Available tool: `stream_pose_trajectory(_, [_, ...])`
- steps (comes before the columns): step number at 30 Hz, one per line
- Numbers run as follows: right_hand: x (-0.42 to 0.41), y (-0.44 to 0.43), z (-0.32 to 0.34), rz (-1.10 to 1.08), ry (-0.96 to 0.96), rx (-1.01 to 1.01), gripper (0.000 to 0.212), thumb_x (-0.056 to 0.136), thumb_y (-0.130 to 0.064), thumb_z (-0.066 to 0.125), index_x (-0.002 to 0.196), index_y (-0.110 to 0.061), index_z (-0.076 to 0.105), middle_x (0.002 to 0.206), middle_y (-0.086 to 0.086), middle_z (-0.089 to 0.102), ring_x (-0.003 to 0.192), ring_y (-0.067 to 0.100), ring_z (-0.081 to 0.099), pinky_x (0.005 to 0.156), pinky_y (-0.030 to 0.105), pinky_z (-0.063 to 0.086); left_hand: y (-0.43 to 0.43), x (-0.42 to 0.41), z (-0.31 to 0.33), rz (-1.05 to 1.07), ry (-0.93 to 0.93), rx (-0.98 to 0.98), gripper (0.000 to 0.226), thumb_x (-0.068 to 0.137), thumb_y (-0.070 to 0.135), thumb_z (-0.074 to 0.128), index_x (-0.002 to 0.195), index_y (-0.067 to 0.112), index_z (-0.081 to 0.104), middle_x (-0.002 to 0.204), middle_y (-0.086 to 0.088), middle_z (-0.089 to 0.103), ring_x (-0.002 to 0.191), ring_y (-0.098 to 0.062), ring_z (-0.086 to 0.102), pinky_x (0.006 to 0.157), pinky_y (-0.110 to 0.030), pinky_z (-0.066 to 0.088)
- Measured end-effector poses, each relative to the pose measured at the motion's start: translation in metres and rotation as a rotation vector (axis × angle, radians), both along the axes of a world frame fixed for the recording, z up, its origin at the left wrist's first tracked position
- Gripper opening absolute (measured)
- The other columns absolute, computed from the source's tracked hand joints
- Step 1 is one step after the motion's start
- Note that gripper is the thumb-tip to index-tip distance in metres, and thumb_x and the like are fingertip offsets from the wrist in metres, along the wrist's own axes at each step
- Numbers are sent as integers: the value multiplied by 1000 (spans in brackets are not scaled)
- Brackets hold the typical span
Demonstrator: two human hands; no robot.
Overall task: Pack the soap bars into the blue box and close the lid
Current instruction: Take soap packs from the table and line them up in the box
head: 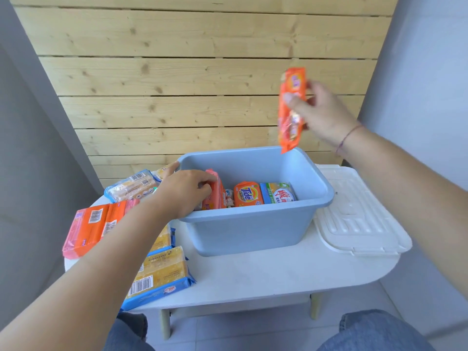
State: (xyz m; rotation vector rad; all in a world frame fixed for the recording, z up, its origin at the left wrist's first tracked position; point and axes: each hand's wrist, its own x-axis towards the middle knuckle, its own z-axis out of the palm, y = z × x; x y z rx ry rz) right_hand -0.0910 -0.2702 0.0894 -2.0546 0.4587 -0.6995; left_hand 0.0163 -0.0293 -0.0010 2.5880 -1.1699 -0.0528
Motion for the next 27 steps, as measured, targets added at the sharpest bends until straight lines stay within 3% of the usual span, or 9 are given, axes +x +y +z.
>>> stream_pose_trajectory(2, [10,41,-14,203,275,199,29,92,-38,52,108,-15,56,96,10,67,69,17,64,61,28,54,1,-1,1,6,5,-8,38,92,21,35,119,36,58,101,9,66,113,-14,54,119,-40,-1])
stream_pose_trajectory(5, [23,77,-50,260,681,303,33,94,-38,47,110,-10,56,90,11,64,67,22,61,67,33,52,1,-2,2,16,-7,-4,40,91,19,36,121,34,58,85,10,57,111,-14,55,119,-42,-1])
stream_pose_trajectory(7, [32,89,-69,223,795,241,36,93,-38,49,112,-8,55,93,10,63,68,22,62,66,34,53,1,-2,2,19,-3,-10,41,90,19,35,121,34,58,78,11,57,110,-13,56,119,-42,-2])
stream_pose_trajectory(10, [43,97,-77,233,879,120,36,93,-38,49,110,-8,57,96,8,65,77,24,70,69,31,60,2,-2,2,12,5,-29,40,90,19,35,118,33,60,79,12,62,108,-13,57,119,-41,-2])
stream_pose_trajectory(13, [47,98,-73,330,931,174,21,95,-27,49,84,-11,55,64,1,65,45,12,64,47,22,55,3,-1,1,-13,-3,-24,40,89,19,35,116,33,60,100,8,67,109,-13,56,118,-42,-3])
stream_pose_trajectory(18, [52,95,-81,324,922,88,28,94,-31,52,73,-13,54,69,4,56,58,16,57,60,27,55,2,2,-2,-32,0,-12,39,88,19,35,114,30,62,118,9,62,115,-13,51,117,-46,-2])
stream_pose_trajectory(22, [50,98,-84,294,933,-24,34,92,-38,52,71,-12,55,68,6,53,60,25,54,63,32,50,3,-2,0,-21,2,-46,37,89,17,35,110,24,65,118,5,62,115,-15,51,117,-45,2])
stream_pose_trajectory(24, [47,101,-81,263,954,-132,38,91,-44,50,83,-9,61,75,10,57,63,26,52,62,29,45,2,-4,0,-7,6,-133,34,89,15,38,109,18,66,119,2,63,117,-17,50,116,-42,11])
stream_pose_trajectory(27, [43,114,-71,159,905,-367,52,90,-54,42,100,-7,62,112,17,59,90,31,58,74,32,45,9,-8,5,74,91,-322,37,93,17,39,123,16,60,133,-3,56,125,-21,45,111,-39,26])
